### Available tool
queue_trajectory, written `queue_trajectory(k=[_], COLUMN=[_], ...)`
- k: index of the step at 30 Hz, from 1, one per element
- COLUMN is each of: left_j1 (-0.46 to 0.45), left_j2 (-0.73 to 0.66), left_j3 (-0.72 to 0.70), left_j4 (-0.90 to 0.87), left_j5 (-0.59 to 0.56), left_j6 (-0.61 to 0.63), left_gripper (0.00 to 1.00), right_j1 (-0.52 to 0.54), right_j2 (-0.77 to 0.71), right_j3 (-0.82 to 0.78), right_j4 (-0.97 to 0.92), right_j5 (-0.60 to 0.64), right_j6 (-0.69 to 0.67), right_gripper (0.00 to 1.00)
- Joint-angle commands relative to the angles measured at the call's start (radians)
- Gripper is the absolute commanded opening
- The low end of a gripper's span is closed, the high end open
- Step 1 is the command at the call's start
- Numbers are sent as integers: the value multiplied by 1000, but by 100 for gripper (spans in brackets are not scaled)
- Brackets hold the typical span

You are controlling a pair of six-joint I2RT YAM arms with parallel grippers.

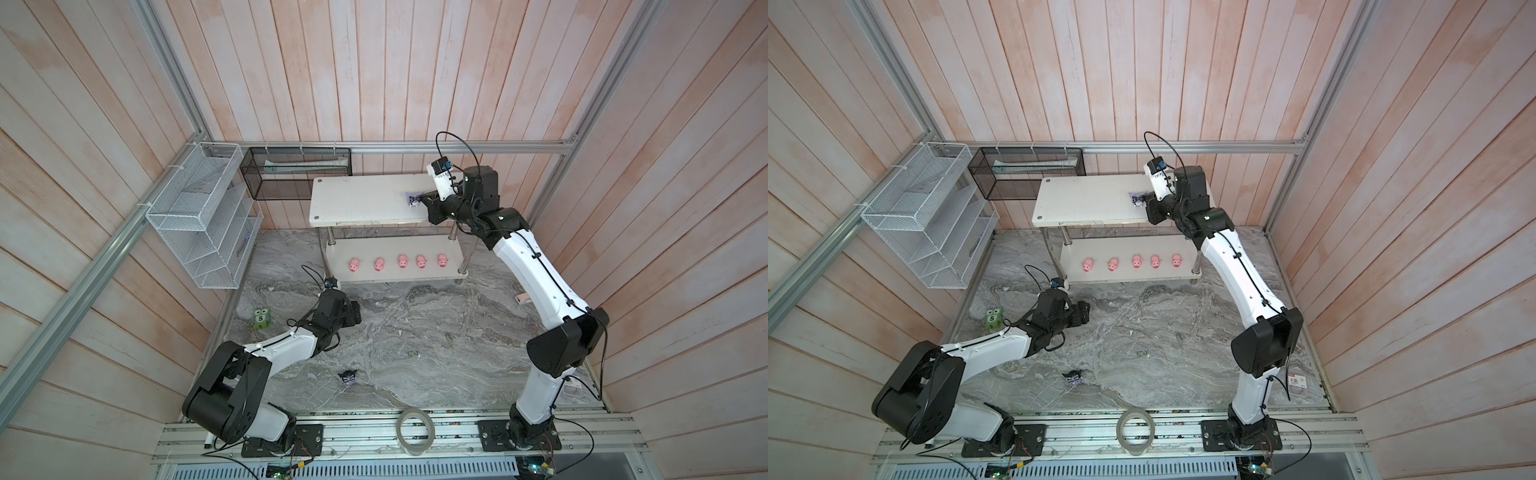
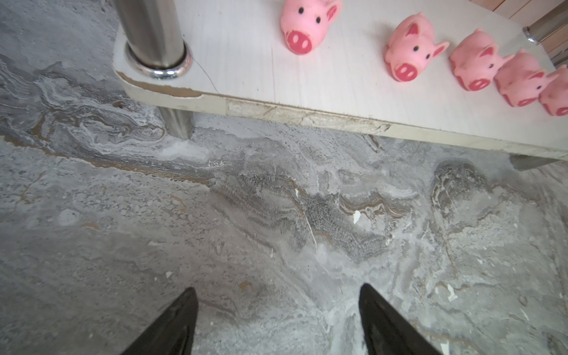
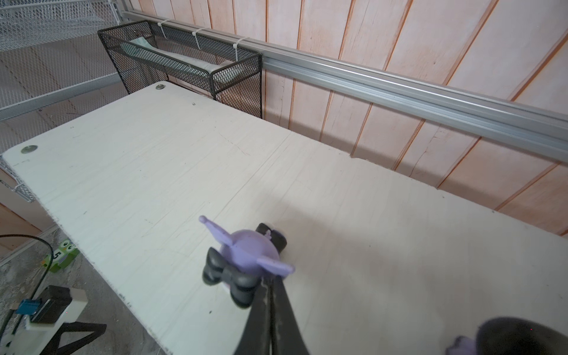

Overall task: Organize plastic toys on shelves
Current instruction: Rotate the plastic toy at the shelf.

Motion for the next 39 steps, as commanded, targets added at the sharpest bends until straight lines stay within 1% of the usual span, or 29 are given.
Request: queue_trajectory(k=[1,21,28,34,39], left_j1=[5,5,9,9,10], left_j2=[13,15,17,17,18], left_j3=[16,22,19,18,17], left_j4=[3,1,2,1,1], left_j5=[6,5,7,7,7], left_j6=[7,10,9,10,5], left_gripper=[83,83,83,83,83], right_j1=[-4,-5,-6,-4,-6], right_j2=[18,55,58,33,-8], right_j3=[36,72,72,66,51], right_j4=[-3,-15,-21,-1,13], right_j5=[-21,-56,-51,-43,-47], right_j6=[4,15,11,18,19], right_gripper=[7,6,6,7,9])
